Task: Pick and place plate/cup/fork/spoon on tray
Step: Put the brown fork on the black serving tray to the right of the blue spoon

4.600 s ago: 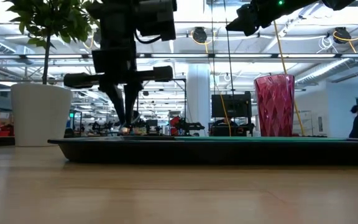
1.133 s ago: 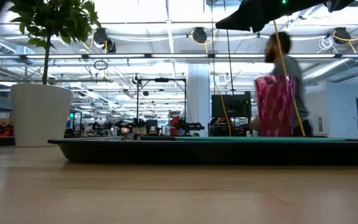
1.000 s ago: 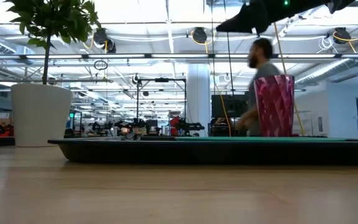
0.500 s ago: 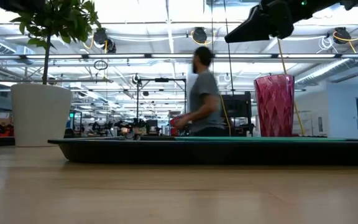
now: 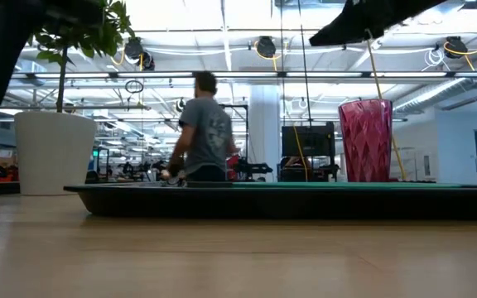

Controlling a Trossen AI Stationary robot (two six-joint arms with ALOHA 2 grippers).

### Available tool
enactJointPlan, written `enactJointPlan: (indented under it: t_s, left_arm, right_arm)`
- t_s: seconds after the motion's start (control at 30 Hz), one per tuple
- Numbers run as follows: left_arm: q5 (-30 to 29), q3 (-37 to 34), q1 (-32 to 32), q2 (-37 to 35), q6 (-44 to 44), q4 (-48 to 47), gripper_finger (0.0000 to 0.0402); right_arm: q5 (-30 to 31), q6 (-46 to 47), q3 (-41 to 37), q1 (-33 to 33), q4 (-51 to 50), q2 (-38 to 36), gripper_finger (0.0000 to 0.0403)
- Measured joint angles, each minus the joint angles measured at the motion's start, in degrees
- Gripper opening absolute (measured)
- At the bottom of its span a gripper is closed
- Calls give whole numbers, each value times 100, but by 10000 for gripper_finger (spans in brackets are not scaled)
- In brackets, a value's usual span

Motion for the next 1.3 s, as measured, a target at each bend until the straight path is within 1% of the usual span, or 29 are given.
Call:
enactJointPlan:
  t_s: [0.2,0.33,0.43,0.53,0.63,0.7,0.83,0.97,1.17,1.3]
  left_arm:
    - [-772,0,-198,-155,161,35,159]
    - [-813,-120,-243,-160,163,211,159]
    - [-804,-571,-329,-411,385,627,159]
    - [-591,-1284,-387,-954,493,1127,158]
    - [-423,-1939,-403,-1658,284,1615,158]
    - [-426,-2302,-479,-2152,83,2076,156]
    - [-100,-3027,-745,-2826,-234,2730,132]
    - [293,-3547,-1123,-2920,-639,2889,95]
    - [304,-3576,-1469,-2922,-683,2989,54]
    - [341,-3694,-1669,-2922,-764,3026,46]
  right_arm:
    - [-8,878,0,215,116,-23,77]
    - [-12,1337,0,262,128,-23,77]
    - [-4,1647,0,274,184,-23,77]
    - [-6,1881,0,310,225,-21,77]
    - [-3,2061,0,360,258,-21,77]
    - [1,2141,0,391,324,-19,77]
    - [309,2345,0,477,435,113,77]
    - [591,2523,0,520,455,290,77]
    - [626,2813,-2,516,720,441,77]
    - [621,3014,-2,518,773,625,77]
